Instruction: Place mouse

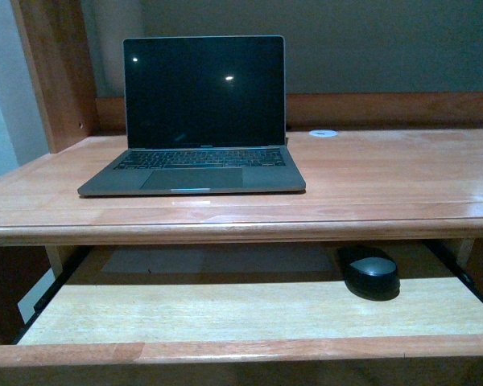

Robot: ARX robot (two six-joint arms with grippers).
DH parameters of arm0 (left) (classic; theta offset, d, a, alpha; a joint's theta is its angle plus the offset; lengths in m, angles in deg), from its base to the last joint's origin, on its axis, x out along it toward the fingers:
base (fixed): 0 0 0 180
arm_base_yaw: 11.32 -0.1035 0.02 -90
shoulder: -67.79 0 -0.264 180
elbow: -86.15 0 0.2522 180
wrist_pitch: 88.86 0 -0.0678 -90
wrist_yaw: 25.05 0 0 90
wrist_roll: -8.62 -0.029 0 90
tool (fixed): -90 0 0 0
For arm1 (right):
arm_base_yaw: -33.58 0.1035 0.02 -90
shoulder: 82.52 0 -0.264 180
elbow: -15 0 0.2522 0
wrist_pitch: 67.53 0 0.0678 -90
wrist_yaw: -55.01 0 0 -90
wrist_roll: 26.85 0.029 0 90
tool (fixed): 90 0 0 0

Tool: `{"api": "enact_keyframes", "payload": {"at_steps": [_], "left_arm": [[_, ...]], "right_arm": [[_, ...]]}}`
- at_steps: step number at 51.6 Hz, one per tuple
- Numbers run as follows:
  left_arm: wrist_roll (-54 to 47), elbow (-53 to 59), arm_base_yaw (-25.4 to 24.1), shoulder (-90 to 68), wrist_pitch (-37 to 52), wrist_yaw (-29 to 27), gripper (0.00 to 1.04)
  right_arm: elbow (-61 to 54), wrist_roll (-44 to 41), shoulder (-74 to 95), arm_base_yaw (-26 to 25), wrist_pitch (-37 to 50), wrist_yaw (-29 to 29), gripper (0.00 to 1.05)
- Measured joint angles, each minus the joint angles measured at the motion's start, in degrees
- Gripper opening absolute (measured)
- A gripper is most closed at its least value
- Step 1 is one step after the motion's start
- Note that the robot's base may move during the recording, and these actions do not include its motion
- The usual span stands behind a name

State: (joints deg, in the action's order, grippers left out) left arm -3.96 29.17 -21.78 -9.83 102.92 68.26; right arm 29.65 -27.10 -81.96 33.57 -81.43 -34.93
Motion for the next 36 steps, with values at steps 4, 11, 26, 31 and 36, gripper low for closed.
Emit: {"api": "enact_keyframes", "payload": {"at_steps": [4, 11, 26, 31, 36], "left_arm": [[5.6, 8.5, 1.6, 0.6, 11.7, 4.3, 0.77], [10.4, 18.6, 3.7, 5.8, 20.6, 3.7, 0.49], [11.8, 28.1, 6.0, 14.1, 21.4, 1.6, 0.05], [12.2, 31.0, 6.4, 17.8, 21.1, 0.6, 0.02], [12.4, 33.0, 9.8, 21.8, 20.3, -3.0, 0.02]], "right_arm": [[0.0, 0.0, 0.0, 0.0, 0.0, 0.0, 0.98], [0.0, 0.0, 0.0, 0.0, 0.0, 0.0, 0.98], [0.0, 0.0, 0.0, 0.0, 0.0, 0.0, 0.98], [0.0, 0.0, 0.0, 0.0, 0.0, 0.0, 0.98], [0.0, 0.0, 0.0, 0.0, 0.0, 0.0, 0.98]]}}
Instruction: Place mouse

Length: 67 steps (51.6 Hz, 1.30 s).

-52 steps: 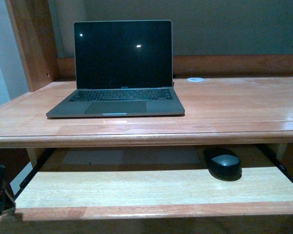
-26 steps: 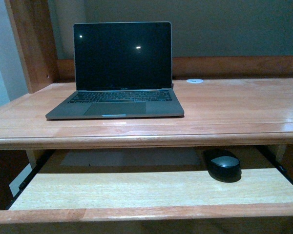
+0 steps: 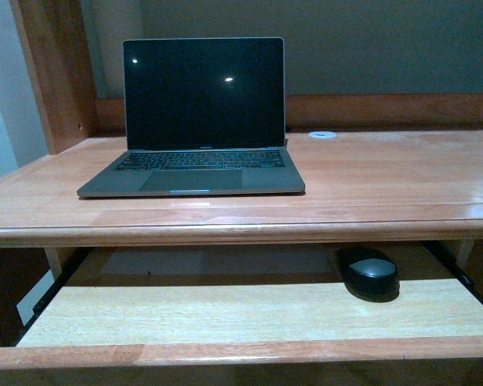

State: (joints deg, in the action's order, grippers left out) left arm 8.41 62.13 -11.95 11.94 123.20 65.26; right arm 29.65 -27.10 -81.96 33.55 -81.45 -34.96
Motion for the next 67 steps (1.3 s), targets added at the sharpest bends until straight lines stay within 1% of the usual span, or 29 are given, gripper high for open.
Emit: {"api": "enact_keyframes", "payload": {"at_steps": [4, 7, 24, 28, 31, 34, 67], "left_arm": [[0.0, 1.9, 1.1, 2.6, -1.4, 0.3, 0.02], [0.0, 3.4, 0.7, 4.8, -2.7, -0.5, 0.02], [0.1, 7.1, 0.5, 15.5, -9.3, -0.4, 0.02], [0.2, 8.9, 0.5, 15.6, -5.7, -0.4, 0.02], [0.2, 9.7, 0.5, 18.0, -10.5, -0.4, 0.02], [0.2, 9.7, 0.5, 22.6, -13.1, -0.4, 0.02], [0.2, 9.7, 0.5, 40.6, -30.6, -0.4, 0.02]], "right_arm": [[0.0, 0.0, 0.0, 0.0, 0.0, 0.0, 0.98], [0.0, 0.0, 0.0, 0.0, 0.0, 0.0, 0.98], [0.0, 0.0, 0.0, 0.0, 0.0, 0.0, 0.98], [0.0, 0.0, 0.0, 0.0, 0.0, 0.0, 0.98], [0.0, 0.0, 0.0, 0.0, 0.0, 0.0, 0.98], [0.0, 0.0, 0.0, 0.0, 0.0, 0.0, 0.98], [0.0, 0.0, 0.0, 0.0, 0.0, 0.0, 0.98]]}}
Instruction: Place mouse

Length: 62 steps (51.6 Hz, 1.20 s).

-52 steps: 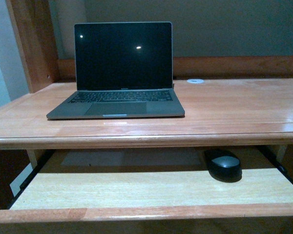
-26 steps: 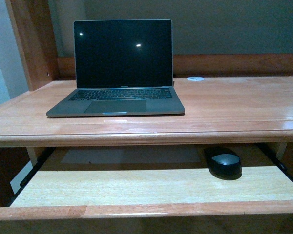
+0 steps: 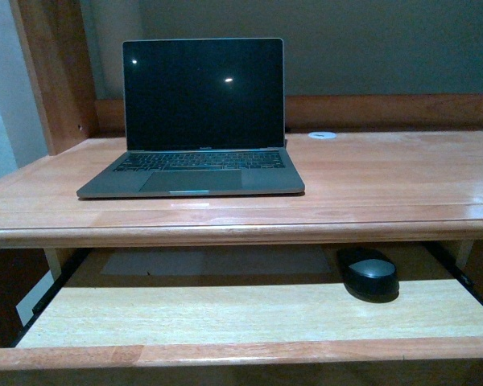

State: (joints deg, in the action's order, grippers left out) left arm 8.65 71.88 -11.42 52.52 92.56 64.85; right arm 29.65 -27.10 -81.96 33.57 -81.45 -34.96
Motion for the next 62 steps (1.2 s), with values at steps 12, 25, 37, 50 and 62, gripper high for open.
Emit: {"api": "enact_keyframes", "payload": {"at_steps": [12, 25, 37, 50, 62], "left_arm": [[0.0, 0.0, 0.0, 3.4, -3.2, 0.0, 0.02], [0.0, 0.0, 0.0, 11.9, -14.7, 0.1, 0.02], [0.0, 0.0, 0.0, 15.0, -15.5, 0.0, 0.02], [0.0, 0.0, 0.0, 15.1, -15.4, 0.0, 0.27], [0.0, 0.0, 0.0, 15.1, -15.4, 0.0, 0.66]], "right_arm": [[0.0, 0.0, 0.0, 0.0, 0.0, 0.0, 0.98], [0.0, 0.0, 0.0, 0.0, 0.0, 0.0, 0.98], [0.0, 0.0, 0.0, 0.0, 0.0, 0.0, 0.98], [0.0, 0.0, 0.0, 0.0, 0.1, 0.0, 0.98], [3.5, 2.2, 26.3, 7.6, 20.6, -3.8, 0.98]]}}
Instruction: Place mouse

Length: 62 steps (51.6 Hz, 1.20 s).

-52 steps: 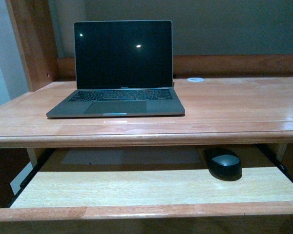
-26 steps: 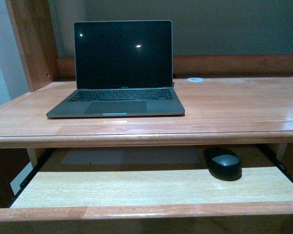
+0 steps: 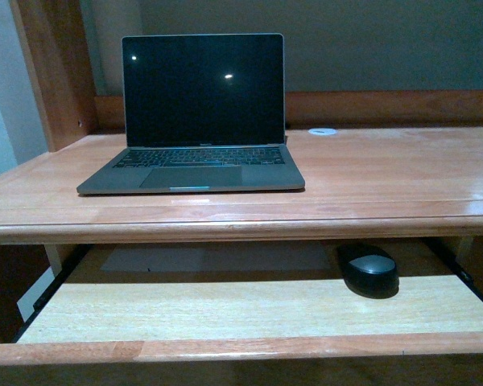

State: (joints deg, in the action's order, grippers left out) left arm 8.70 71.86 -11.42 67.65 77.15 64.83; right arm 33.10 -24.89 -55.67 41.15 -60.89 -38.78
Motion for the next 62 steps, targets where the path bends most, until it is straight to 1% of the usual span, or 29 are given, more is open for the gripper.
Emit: {"api": "enact_keyframes", "payload": {"at_steps": [5, 7, 8, 9, 14, 20, 24, 29, 34, 47, 54, 62], "left_arm": [[0.0, 0.0, 0.0, 0.0, 0.0, 0.0, 0.86], [0.0, 0.0, 0.0, 0.0, 0.0, 0.0, 0.93], [0.0, 0.0, 0.0, 0.0, 0.0, 0.0, 0.98], [0.0, 0.0, 0.0, 0.0, 0.0, 0.0, 1.00], [0.0, 0.0, 0.0, 0.0, 0.0, 0.0, 0.97], [0.0, 0.0, 0.0, 0.0, 0.0, 0.0, 0.98], [0.0, 0.0, 0.0, 0.0, 0.0, 0.0, 0.98], [0.0, 0.0, 0.0, 0.0, 0.0, 0.0, 0.98], [0.0, 0.0, 0.0, 0.0, 0.0, 0.0, 0.98], [0.0, 0.0, 0.0, 0.0, 0.0, 0.0, 0.98], [0.0, 0.0, 0.0, 0.0, 0.0, 0.0, 0.98], [0.0, 0.0, 0.0, 0.0, 0.0, 0.0, 0.98]], "right_arm": [[5.3, 2.1, 16.9, 2.6, 8.0, -0.6, 0.98], [7.5, 2.9, 22.7, 2.8, 10.5, -0.2, 0.98], [8.9, 3.5, 27.0, 2.9, 12.0, -0.1, 0.98], [9.9, 3.8, 29.8, 3.0, 13.0, -0.5, 0.98], [13.5, 5.1, 39.4, 3.0, 14.6, -0.1, 0.98], [17.3, 5.9, 49.4, 3.4, 16.7, -1.2, 0.98], [20.4, 6.6, 56.2, 4.0, 17.9, -3.3, 0.98], [24.0, 7.9, 63.3, 5.8, 19.1, -2.5, 0.98], [24.0, 8.1, 63.9, 6.7, 18.7, -2.1, 0.98], [24.2, 8.3, 64.2, 6.4, 19.9, -2.6, 0.98], [28.8, 8.3, 70.3, 6.5, 19.7, -2.5, 0.98], [31.4, 8.3, 73.0, 6.1, 18.5, -1.6, 0.98]]}}
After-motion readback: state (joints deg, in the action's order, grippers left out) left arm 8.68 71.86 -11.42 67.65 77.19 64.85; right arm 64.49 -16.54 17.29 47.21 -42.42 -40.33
